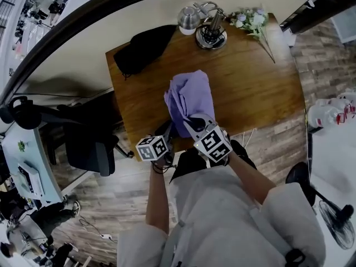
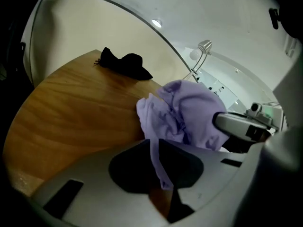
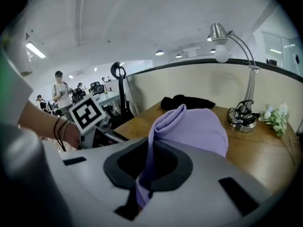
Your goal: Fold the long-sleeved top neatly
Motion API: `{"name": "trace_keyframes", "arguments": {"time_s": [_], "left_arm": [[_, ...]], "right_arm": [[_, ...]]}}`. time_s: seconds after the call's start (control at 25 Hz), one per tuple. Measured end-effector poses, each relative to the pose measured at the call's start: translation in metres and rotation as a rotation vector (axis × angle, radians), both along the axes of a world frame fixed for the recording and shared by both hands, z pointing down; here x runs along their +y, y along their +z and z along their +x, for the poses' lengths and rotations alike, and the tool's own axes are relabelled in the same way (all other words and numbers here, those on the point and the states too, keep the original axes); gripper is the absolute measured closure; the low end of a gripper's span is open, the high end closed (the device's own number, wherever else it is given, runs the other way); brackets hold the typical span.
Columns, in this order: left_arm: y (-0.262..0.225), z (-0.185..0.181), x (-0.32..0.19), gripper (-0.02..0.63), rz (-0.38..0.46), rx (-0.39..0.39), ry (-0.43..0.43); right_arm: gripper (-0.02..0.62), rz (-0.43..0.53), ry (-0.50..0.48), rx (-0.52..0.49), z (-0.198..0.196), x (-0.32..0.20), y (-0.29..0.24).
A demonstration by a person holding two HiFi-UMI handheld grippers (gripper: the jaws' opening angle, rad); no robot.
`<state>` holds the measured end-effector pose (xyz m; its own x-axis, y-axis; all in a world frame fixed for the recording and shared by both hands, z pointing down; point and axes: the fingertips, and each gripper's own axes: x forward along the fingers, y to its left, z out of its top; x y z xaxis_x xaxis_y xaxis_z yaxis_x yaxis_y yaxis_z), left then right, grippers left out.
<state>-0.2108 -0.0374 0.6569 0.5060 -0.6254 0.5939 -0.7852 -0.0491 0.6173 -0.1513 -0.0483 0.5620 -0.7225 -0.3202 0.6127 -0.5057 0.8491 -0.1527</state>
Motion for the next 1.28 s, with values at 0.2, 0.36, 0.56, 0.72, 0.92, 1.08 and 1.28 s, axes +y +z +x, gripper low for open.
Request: {"name": "trace_keyframes", "arguments": {"time_s": [0.2,0.36,0.56,0.72,0.92,1.08,1.28], "left_arm": [[0.003,-0.03,0.018,0.537,-0.009,-0.011,-0.004],[0.002,-0.043,0.02,0.537,0.0,-0.026,0.001],[-0.013,-0.042,0.009,0.537,0.059,-0.051,0.027],[-0.036,-0.037,-0.012,0.537,0.141,-0.096,0.069],[-0.067,-0.02,-0.05,0.537,0.241,-0.082,0.11],[-0.073,0.006,-0.076,0.537,0.277,-0.082,0.216],[-0.057,0.028,-0.091,0.537,0.251,-0.125,0.318]], "right_arm": [[0.568,-0.026,-0.047,0.155,-0.03,0.027,0.064],[0.405,-0.043,-0.158,0.162,-0.051,0.047,0.082],[0.307,-0.031,-0.265,0.037,-0.05,0.072,0.046],[0.314,-0.036,-0.155,-0.079,-0.022,0.056,0.019],[0.365,-0.043,-0.155,0.016,-0.017,0.05,0.061],[0.41,-0.06,-0.289,0.125,-0.036,0.088,0.092],[0.379,-0.063,-0.365,0.175,-0.032,0.111,0.095]]}}
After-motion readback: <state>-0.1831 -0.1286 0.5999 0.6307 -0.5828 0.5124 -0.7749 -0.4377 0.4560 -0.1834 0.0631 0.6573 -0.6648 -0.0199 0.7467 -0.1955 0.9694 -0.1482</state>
